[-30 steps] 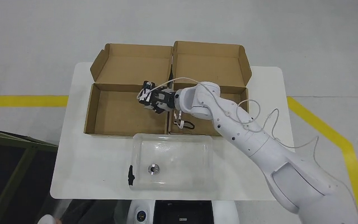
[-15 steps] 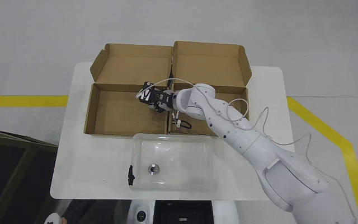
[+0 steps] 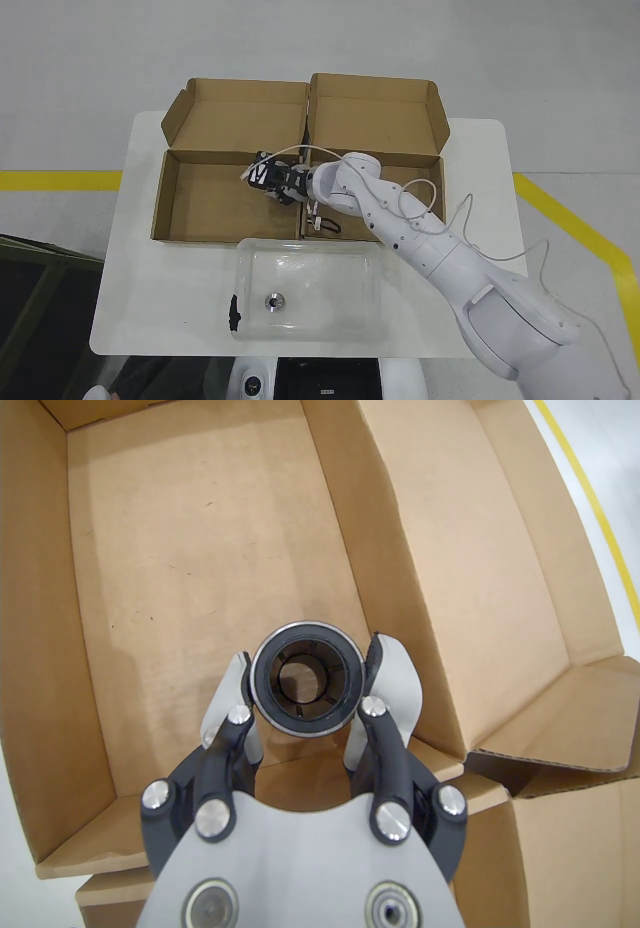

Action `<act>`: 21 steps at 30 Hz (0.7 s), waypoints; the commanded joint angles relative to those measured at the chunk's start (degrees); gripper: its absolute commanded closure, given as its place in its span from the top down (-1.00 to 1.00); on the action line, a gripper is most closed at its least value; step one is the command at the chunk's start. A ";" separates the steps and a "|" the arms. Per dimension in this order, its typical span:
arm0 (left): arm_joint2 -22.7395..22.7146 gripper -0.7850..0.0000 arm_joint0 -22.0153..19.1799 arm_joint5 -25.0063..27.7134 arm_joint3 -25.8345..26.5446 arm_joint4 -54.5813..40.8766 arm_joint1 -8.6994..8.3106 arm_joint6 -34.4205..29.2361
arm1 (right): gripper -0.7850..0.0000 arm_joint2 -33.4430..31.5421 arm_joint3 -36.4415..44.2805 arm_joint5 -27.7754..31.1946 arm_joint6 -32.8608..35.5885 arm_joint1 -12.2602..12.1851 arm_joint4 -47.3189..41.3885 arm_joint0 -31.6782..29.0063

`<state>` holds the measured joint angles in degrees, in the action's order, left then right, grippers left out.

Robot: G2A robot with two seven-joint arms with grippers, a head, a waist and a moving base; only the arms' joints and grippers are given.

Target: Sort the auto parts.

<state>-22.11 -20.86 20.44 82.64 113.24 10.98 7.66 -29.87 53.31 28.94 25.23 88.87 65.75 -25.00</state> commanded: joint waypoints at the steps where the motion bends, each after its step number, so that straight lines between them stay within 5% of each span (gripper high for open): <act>1: 0.00 1.00 0.00 0.00 0.00 0.00 0.00 0.00 | 0.53 -0.27 0.04 0.11 0.18 0.04 0.24 -0.11; 10: 0.00 1.00 0.00 0.00 0.00 0.00 0.00 0.00 | 0.52 -2.57 6.19 2.29 0.73 -0.57 1.92 -0.87; 21: 0.00 1.00 0.00 0.00 0.00 0.00 0.00 0.00 | 0.59 -7.42 23.31 5.86 5.36 -3.49 3.95 -7.95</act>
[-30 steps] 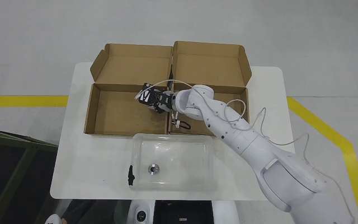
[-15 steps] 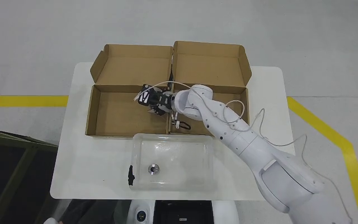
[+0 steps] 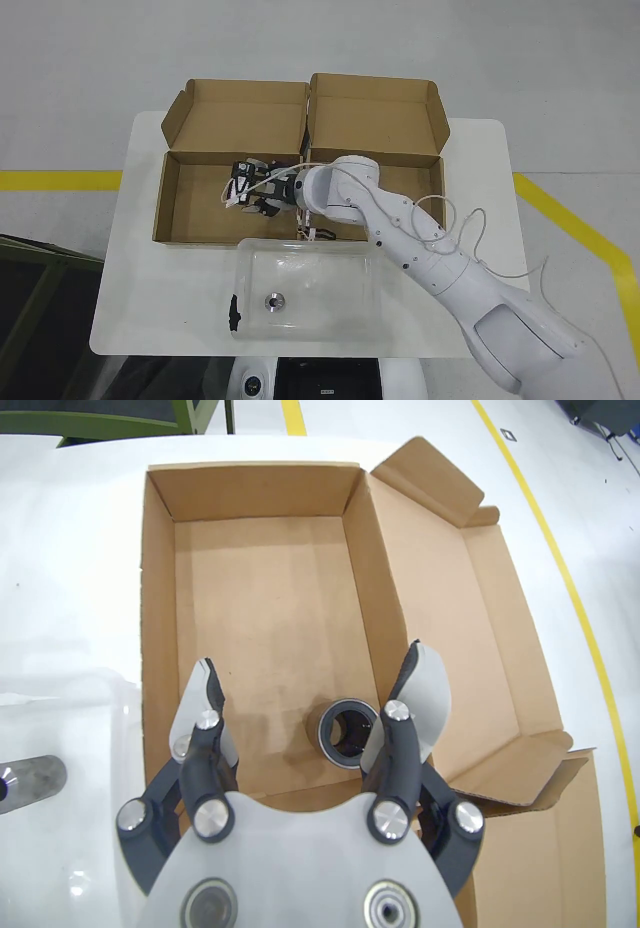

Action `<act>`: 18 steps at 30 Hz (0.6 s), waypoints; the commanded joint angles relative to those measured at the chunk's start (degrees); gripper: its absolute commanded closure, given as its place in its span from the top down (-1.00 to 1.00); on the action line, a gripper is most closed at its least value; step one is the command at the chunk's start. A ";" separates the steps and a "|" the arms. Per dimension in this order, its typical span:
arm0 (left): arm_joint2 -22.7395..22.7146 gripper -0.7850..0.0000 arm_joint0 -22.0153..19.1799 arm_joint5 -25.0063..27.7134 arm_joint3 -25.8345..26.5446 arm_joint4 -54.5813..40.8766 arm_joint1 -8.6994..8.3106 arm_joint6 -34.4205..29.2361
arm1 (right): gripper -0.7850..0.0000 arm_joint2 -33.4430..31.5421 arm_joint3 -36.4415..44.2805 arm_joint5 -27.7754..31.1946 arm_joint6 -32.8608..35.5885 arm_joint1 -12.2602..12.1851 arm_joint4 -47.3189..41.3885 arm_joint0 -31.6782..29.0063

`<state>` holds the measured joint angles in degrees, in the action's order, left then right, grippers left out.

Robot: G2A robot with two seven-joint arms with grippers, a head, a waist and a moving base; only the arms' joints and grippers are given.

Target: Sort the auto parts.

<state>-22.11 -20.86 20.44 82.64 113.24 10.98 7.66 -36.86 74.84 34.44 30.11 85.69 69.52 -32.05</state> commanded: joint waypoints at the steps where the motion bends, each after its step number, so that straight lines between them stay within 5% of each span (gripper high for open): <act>1: 0.00 1.00 0.00 0.00 0.00 0.00 0.00 0.00 | 0.61 -0.92 3.64 0.81 1.10 -0.68 0.51 -1.96; 18: 0.00 1.00 0.00 0.00 0.00 0.00 0.00 0.00 | 0.69 -8.11 25.01 8.47 4.02 -6.03 4.51 -20.19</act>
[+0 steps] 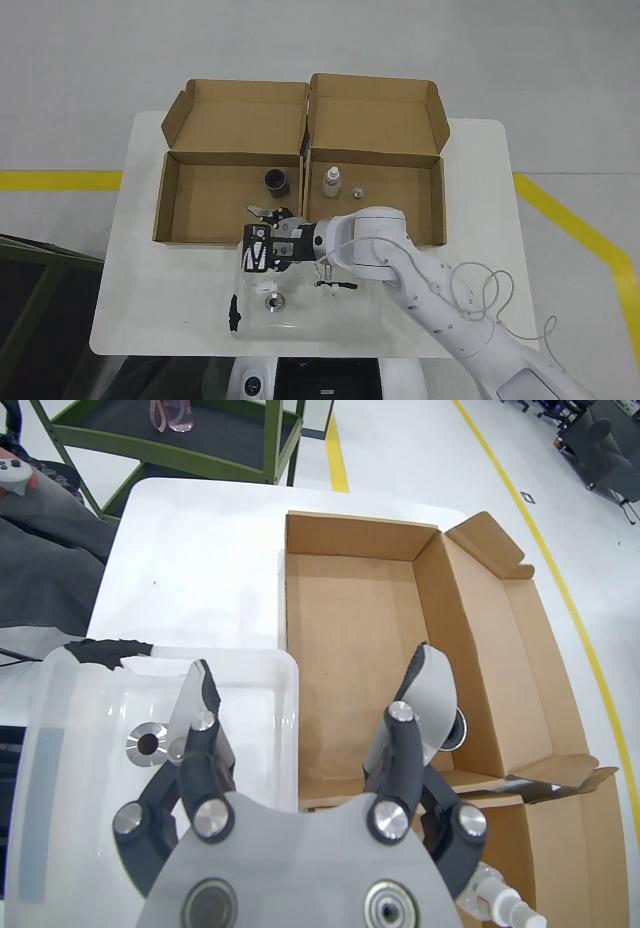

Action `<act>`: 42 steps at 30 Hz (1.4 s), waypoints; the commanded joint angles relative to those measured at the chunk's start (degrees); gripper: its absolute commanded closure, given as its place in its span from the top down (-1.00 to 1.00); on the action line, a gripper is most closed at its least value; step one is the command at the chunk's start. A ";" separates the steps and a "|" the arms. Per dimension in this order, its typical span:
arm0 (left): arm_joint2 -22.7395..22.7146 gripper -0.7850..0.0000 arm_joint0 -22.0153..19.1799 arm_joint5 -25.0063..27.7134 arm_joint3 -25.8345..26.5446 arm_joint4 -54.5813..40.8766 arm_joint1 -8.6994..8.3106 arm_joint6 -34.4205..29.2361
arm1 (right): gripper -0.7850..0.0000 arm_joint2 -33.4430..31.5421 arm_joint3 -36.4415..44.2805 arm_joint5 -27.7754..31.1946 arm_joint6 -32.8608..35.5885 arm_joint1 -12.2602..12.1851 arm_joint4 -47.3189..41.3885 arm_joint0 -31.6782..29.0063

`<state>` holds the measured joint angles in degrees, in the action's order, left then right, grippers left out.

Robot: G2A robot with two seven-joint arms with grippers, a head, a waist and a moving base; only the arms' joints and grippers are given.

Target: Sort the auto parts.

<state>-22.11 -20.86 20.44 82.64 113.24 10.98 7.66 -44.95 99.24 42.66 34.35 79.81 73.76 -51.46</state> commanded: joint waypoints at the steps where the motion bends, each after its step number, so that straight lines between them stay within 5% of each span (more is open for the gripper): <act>1: 0.00 1.00 0.00 0.00 0.00 0.00 0.00 0.00 | 0.70 -0.04 1.14 0.58 -0.45 -0.34 0.61 -1.55; 17: 0.00 1.00 0.00 0.00 0.00 0.00 0.00 0.00 | 0.68 1.82 4.51 2.97 -3.45 -2.05 7.91 -8.62; 42: 0.00 1.00 0.00 0.00 0.00 0.00 0.00 0.00 | 0.61 3.48 -1.03 3.52 -5.29 -3.25 13.04 -11.23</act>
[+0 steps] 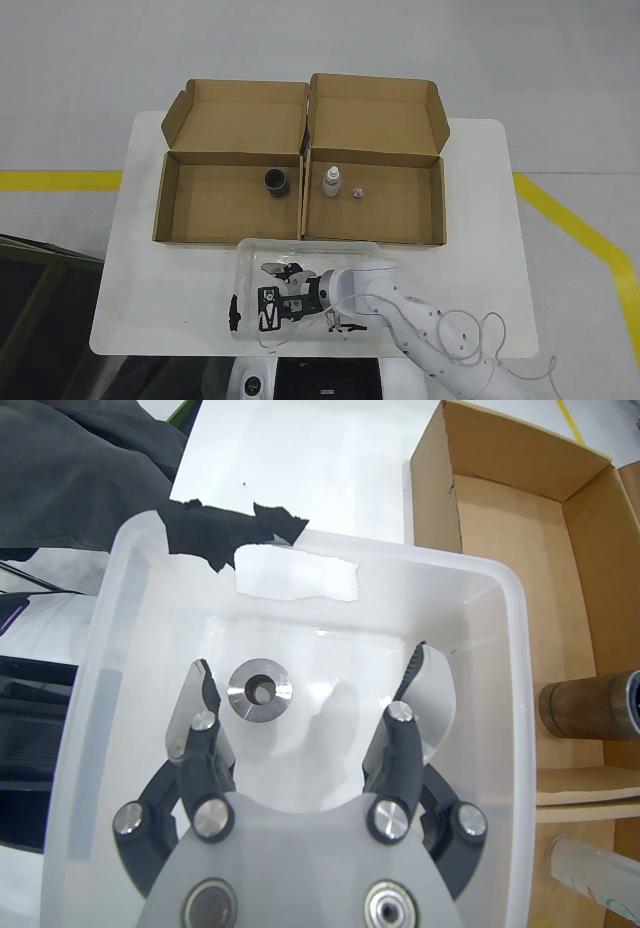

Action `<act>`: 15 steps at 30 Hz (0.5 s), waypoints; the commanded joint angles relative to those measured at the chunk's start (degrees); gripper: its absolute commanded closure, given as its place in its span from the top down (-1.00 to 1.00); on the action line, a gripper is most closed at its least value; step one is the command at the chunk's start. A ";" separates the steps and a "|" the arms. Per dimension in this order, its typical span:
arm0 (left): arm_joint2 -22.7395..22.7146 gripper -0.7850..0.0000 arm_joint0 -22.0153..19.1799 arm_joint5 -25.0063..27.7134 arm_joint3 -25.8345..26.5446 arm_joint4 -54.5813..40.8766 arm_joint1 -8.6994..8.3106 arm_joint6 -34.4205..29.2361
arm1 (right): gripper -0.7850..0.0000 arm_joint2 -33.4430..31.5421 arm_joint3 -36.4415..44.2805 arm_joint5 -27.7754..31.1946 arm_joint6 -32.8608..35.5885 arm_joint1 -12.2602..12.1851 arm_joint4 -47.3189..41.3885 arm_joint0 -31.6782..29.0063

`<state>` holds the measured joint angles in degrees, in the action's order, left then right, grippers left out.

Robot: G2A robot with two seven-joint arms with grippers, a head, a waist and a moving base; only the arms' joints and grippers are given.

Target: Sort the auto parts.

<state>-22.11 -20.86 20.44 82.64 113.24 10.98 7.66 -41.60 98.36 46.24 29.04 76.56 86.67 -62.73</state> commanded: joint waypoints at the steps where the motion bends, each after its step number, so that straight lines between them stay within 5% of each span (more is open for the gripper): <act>1: 0.00 1.00 0.00 0.00 0.00 0.00 0.00 0.00 | 0.62 0.34 -0.44 -0.11 0.04 0.02 0.28 0.05; 11: 0.00 1.00 0.00 0.00 0.00 0.00 0.00 0.00 | 0.55 2.33 -3.87 -0.79 -0.35 0.50 0.48 1.38; 15: 0.00 1.00 0.00 0.00 0.00 0.00 0.00 0.00 | 0.34 2.93 -5.56 -0.85 -0.78 0.77 -0.22 2.10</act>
<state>-22.11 -20.86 20.44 82.64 113.24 10.98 7.66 -38.79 93.20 45.39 28.37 77.27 86.64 -60.81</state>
